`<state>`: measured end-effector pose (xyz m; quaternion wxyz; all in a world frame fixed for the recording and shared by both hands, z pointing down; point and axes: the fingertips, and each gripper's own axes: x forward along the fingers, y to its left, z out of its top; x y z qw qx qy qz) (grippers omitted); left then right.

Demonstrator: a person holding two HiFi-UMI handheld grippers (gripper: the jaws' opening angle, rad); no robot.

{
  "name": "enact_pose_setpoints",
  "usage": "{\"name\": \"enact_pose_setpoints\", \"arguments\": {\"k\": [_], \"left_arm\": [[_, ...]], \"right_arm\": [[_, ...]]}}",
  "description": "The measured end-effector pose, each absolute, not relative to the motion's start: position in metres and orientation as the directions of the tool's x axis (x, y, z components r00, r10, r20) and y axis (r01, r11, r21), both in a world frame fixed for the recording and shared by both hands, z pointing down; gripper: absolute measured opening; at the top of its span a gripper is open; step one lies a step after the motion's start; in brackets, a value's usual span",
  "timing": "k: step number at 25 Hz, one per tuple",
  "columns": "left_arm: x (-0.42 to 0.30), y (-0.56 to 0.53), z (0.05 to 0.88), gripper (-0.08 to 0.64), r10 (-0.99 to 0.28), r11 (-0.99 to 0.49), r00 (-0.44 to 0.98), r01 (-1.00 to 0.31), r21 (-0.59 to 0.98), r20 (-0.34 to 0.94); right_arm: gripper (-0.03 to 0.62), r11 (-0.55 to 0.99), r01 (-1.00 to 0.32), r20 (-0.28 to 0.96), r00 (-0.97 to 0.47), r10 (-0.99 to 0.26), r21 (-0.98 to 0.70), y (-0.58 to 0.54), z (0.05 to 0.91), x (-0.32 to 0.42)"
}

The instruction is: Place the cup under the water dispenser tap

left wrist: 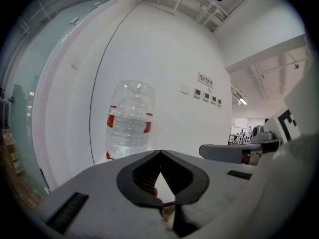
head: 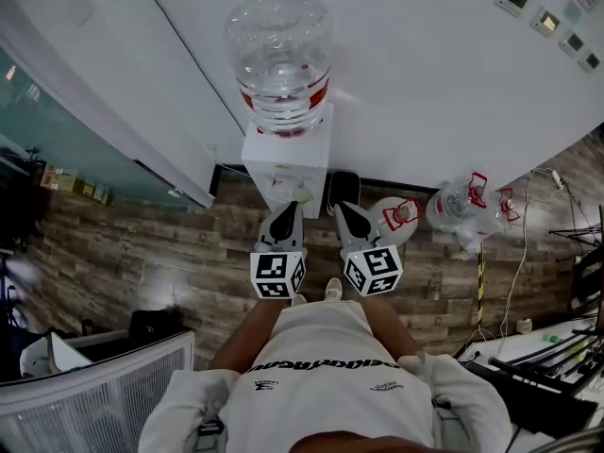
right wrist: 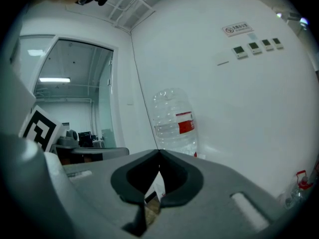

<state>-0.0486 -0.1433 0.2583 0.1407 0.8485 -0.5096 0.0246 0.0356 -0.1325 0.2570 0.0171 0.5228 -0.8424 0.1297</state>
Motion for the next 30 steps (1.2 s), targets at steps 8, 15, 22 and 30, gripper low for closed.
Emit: {"name": "enact_pose_setpoints", "arguments": {"k": [8, 15, 22, 30], "left_arm": [[-0.046, -0.135, 0.249, -0.002, -0.863, -0.445, 0.476, -0.875, 0.192, 0.17], [-0.047, -0.137, 0.25, -0.002, -0.869, -0.439, 0.468, -0.879, 0.186, 0.161], [-0.046, -0.136, 0.254, -0.002, -0.868, -0.44, 0.47, -0.878, 0.19, 0.159], [-0.041, -0.138, 0.254, -0.002, -0.861, -0.458, 0.486, -0.868, 0.19, 0.148]], "right_arm": [[-0.002, 0.442, -0.88, 0.122, -0.465, -0.877, -0.176, -0.131, 0.242, 0.035], [-0.002, 0.453, -0.875, 0.117, -0.475, -0.872, -0.171, -0.134, 0.243, 0.034], [-0.002, 0.455, -0.877, 0.128, -0.474, -0.871, -0.156, -0.133, 0.246, 0.036], [-0.002, 0.454, -0.878, 0.127, -0.473, -0.872, -0.154, -0.133, 0.247, 0.039]]}}
